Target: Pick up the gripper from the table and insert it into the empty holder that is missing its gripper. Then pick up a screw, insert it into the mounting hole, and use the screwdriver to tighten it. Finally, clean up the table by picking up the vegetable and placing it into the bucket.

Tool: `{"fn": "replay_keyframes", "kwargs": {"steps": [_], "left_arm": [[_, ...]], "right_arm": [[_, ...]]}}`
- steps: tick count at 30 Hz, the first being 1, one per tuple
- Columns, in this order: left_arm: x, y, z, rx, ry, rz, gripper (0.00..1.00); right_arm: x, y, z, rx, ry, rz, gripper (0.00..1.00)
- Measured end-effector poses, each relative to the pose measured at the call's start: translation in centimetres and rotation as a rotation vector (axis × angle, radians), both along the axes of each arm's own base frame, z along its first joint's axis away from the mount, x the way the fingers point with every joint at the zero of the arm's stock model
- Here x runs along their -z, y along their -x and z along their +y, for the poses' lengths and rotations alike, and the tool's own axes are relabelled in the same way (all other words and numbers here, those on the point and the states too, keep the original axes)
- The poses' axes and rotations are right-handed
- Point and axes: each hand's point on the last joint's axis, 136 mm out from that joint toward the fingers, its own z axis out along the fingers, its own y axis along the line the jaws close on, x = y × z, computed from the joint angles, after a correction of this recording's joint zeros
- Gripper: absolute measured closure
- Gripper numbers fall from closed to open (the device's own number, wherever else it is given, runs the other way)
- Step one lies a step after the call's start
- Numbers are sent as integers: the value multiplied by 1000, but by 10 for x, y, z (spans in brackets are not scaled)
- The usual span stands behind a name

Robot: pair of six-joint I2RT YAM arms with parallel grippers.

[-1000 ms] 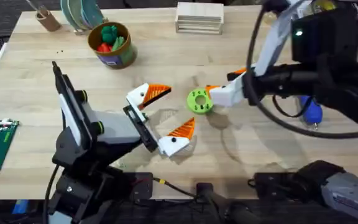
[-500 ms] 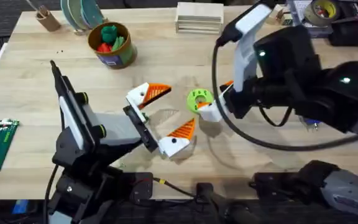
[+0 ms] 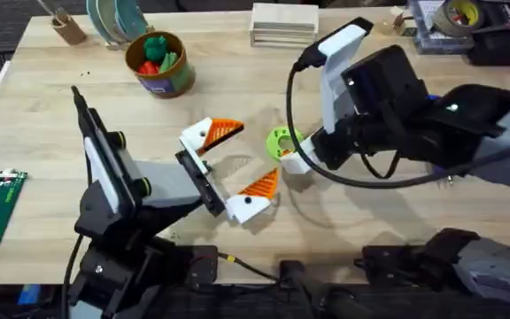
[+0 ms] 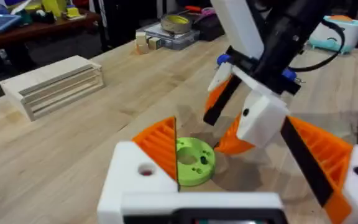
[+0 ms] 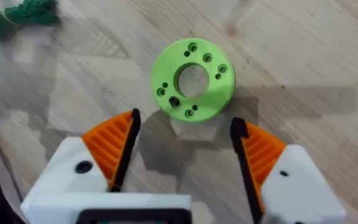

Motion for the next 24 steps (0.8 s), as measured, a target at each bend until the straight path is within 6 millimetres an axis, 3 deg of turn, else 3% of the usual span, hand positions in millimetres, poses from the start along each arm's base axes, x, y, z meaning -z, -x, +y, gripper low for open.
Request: {"fn": "replay_keyframes", "kwargs": {"steps": [8,24], "left_arm": [[0,0,0,0,0,0,8],[0,0,0,0,0,1,8]], "right_arm": [[27,-6,3,17,35,53,195],[30,-14,7,14,153,-70,226]]}}
